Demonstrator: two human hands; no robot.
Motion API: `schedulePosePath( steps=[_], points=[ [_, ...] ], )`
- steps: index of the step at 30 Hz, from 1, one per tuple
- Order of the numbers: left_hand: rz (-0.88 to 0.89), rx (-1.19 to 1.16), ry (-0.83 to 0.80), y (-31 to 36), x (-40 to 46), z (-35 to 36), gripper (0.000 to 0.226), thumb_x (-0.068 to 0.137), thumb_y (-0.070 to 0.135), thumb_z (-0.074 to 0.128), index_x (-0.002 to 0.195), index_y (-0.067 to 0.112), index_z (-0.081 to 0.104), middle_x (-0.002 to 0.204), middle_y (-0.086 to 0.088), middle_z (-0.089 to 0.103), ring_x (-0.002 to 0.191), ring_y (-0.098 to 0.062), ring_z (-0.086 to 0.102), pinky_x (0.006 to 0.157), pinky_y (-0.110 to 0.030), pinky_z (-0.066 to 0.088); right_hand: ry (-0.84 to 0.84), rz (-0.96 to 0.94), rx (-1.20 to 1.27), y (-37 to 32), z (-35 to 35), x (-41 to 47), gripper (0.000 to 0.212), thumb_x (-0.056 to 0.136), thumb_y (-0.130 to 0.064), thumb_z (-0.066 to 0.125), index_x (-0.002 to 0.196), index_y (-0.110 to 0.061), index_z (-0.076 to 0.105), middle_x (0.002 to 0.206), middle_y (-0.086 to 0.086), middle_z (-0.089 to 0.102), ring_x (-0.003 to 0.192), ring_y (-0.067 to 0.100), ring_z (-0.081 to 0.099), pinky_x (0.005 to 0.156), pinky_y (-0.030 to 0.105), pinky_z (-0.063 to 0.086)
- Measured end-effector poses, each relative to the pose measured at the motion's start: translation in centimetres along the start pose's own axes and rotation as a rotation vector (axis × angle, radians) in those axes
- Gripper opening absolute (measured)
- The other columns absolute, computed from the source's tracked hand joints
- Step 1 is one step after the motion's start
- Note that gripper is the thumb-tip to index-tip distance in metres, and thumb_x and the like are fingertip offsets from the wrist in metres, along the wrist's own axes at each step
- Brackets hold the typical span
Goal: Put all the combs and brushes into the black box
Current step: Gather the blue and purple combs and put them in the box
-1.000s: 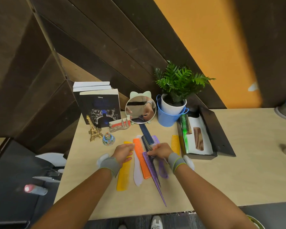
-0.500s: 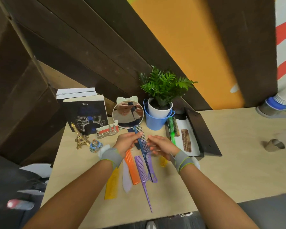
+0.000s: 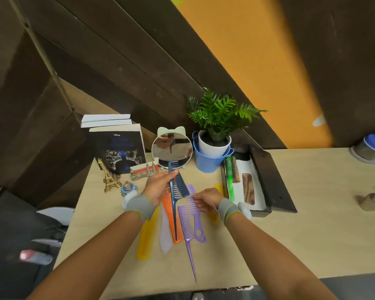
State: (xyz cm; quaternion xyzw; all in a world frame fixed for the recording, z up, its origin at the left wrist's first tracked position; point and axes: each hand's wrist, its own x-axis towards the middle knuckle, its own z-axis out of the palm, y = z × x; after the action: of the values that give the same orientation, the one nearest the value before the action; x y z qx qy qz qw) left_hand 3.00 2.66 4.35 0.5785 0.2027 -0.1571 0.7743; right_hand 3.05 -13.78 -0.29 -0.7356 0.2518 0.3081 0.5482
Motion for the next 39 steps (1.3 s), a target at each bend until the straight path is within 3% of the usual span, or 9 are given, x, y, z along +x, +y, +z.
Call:
schedulePosePath(
  steps=[3, 9, 13, 21, 26, 28, 31, 34, 39],
  points=[
    [-0.012, -0.026, 0.048, -0.2, -0.4, -2.0, 0.008, 0.086, 0.013, 0.062, 0.079, 0.012, 0.065, 0.059, 0.004, 0.071, 0.047, -0.005, 0.065, 0.051, -0.017, 0.055, 0.115, -0.036, -0.259, 0.4, 0.9, 1.1, 0.033, 0.073, -0.024, 0.078, 0.058, -0.009, 0.053, 0.05, 0.002, 0.056, 0.051, 0.016, 0.046, 0.046, 0.018, 0.041],
    [-0.04, -0.012, 0.09, -0.2, -0.8, -4.8, 0.009, 0.088, 0.016, 0.06, 0.081, 0.013, 0.064, 0.056, 0.006, 0.071, 0.045, -0.003, 0.065, 0.046, -0.014, 0.052, 0.269, -0.039, -0.394, 0.8, 2.5, 1.3, 0.074, 0.061, -0.033, 0.086, 0.118, -0.002, 0.051, 0.12, 0.014, 0.062, 0.11, 0.028, 0.06, 0.085, 0.03, 0.047],
    [-0.047, -0.005, 0.084, -0.1, -0.7, -5.4, 0.007, 0.087, 0.016, 0.061, 0.084, 0.012, 0.066, 0.074, -0.001, 0.07, 0.053, -0.007, 0.066, 0.061, -0.022, 0.054, 0.333, -0.015, -0.498, 0.5, 3.0, 1.3, 0.071, 0.067, -0.031, 0.082, 0.124, -0.003, 0.05, 0.131, 0.015, 0.058, 0.12, 0.028, 0.057, 0.093, 0.032, 0.048],
    [-0.06, 0.053, 0.049, -0.1, -0.2, -6.0, 0.006, 0.085, 0.019, 0.064, 0.085, 0.014, 0.067, 0.084, -0.005, 0.07, 0.072, -0.015, 0.065, 0.067, -0.024, 0.053, 0.286, 0.051, -0.408, 0.3, 3.0, 1.3, 0.038, 0.07, -0.017, 0.075, 0.104, 0.0, 0.069, 0.107, 0.012, 0.074, 0.092, 0.017, 0.069, 0.071, 0.022, 0.051],
    [-0.066, 0.059, 0.035, -0.2, 0.1, -5.6, 0.005, 0.085, 0.018, 0.064, 0.085, 0.014, 0.066, 0.084, -0.006, 0.068, 0.073, -0.017, 0.063, 0.07, -0.027, 0.052, 0.246, -0.016, -0.355, 0.5, 1.9, 1.0, 0.038, 0.079, -0.028, 0.071, 0.102, 0.003, 0.068, 0.106, 0.015, 0.069, 0.105, 0.025, 0.063, 0.062, 0.022, 0.04],
    [-0.063, 0.048, 0.019, -0.2, 0.3, -5.0, 0.004, 0.086, 0.016, 0.063, 0.087, 0.013, 0.065, 0.085, -0.007, 0.066, 0.072, -0.018, 0.06, 0.072, -0.028, 0.049, 0.228, -0.094, -0.269, 0.4, 1.2, 0.8, 0.023, 0.08, -0.023, 0.071, 0.069, -0.006, 0.061, 0.073, 0.007, 0.061, 0.083, 0.022, 0.058, 0.05, 0.02, 0.039],
    [-0.061, 0.069, 0.003, 0.0, 0.4, -3.4, 0.007, 0.086, 0.017, 0.063, 0.092, 0.013, 0.065, 0.083, -0.005, 0.064, 0.069, -0.016, 0.056, 0.064, -0.023, 0.048, 0.248, -0.176, -0.066, 0.0, -0.1, 0.3, 0.041, 0.08, -0.007, 0.071, 0.052, -0.014, 0.042, 0.042, -0.004, 0.045, 0.033, 0.003, 0.042, 0.034, 0.012, 0.029],
    [-0.048, 0.073, -0.037, 0.2, 0.5, -1.4, 0.006, 0.086, 0.018, 0.063, 0.08, 0.016, 0.063, 0.068, 0.0, 0.067, 0.056, -0.012, 0.057, 0.051, -0.019, 0.044, 0.26, -0.223, 0.08, -0.8, -2.4, -0.8, 0.033, 0.083, -0.004, 0.067, 0.059, -0.011, 0.046, 0.047, 0.003, 0.043, 0.017, 0.002, 0.03, 0.025, 0.011, 0.022],
    [-0.053, 0.046, -0.096, 0.4, 0.7, 2.0, 0.006, 0.085, 0.018, 0.064, 0.08, 0.017, 0.065, 0.056, 0.008, 0.069, 0.047, -0.005, 0.061, 0.046, -0.014, 0.05, 0.263, -0.246, 0.252, -2.3, -6.5, -2.8, 0.033, 0.089, -0.015, 0.06, 0.059, -0.016, 0.046, 0.054, 0.005, 0.04, 0.028, 0.005, 0.032, 0.027, 0.009, 0.017]
  ],
)
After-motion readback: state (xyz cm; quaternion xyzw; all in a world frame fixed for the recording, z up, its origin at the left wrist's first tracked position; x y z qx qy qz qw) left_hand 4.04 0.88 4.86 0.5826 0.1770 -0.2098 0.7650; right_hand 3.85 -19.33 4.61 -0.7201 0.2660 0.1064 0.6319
